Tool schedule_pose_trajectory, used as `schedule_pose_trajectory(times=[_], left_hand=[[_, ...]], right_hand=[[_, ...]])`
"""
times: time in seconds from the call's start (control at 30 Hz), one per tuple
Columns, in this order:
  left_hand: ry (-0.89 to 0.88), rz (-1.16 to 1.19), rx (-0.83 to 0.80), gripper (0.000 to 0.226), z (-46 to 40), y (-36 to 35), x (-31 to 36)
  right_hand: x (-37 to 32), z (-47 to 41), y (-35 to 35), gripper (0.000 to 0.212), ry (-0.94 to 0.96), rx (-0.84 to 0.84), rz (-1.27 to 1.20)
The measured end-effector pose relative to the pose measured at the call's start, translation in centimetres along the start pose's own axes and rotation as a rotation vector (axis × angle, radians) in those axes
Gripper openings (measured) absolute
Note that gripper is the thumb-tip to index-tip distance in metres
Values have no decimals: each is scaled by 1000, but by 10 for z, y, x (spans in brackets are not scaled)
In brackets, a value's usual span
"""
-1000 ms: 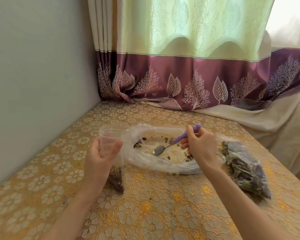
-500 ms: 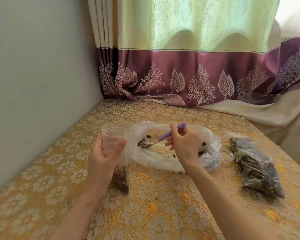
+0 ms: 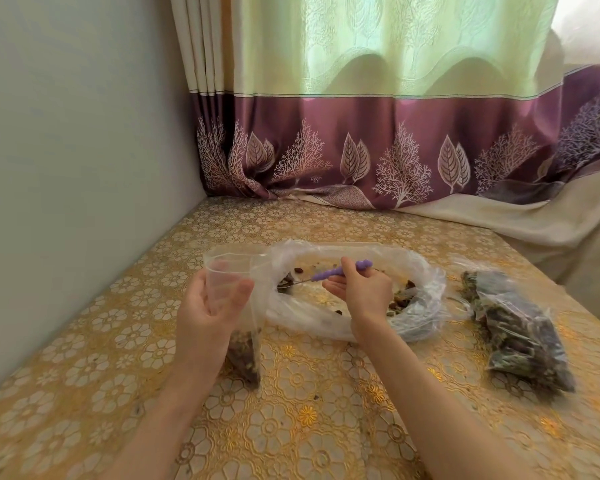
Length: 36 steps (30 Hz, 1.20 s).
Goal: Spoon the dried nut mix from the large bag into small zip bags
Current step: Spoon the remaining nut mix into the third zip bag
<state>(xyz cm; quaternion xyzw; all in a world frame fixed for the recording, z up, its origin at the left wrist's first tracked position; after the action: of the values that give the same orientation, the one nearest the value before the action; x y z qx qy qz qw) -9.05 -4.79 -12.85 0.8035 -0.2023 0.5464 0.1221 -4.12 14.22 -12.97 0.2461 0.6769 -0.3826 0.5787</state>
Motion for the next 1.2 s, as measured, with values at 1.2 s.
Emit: schedule_pose_trajectory(times=[1.2], left_hand=[[-4, -30, -6, 74, 0, -2, 2]], right_hand=[[-110, 39, 23, 32, 89, -397, -138]])
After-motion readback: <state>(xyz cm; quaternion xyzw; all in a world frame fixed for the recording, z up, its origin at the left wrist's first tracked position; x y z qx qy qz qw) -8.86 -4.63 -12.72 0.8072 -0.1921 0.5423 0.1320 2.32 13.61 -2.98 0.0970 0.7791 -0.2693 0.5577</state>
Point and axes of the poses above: each hand's wrist, its own z-axis away from the middle knuckle, its own y-axis out of the back of the hand, x = y × z, the point moved 1 cm from there along -z, towards the middle knuckle, and after that the axes turned 6 degrees about -x, right-handed, at the moved point
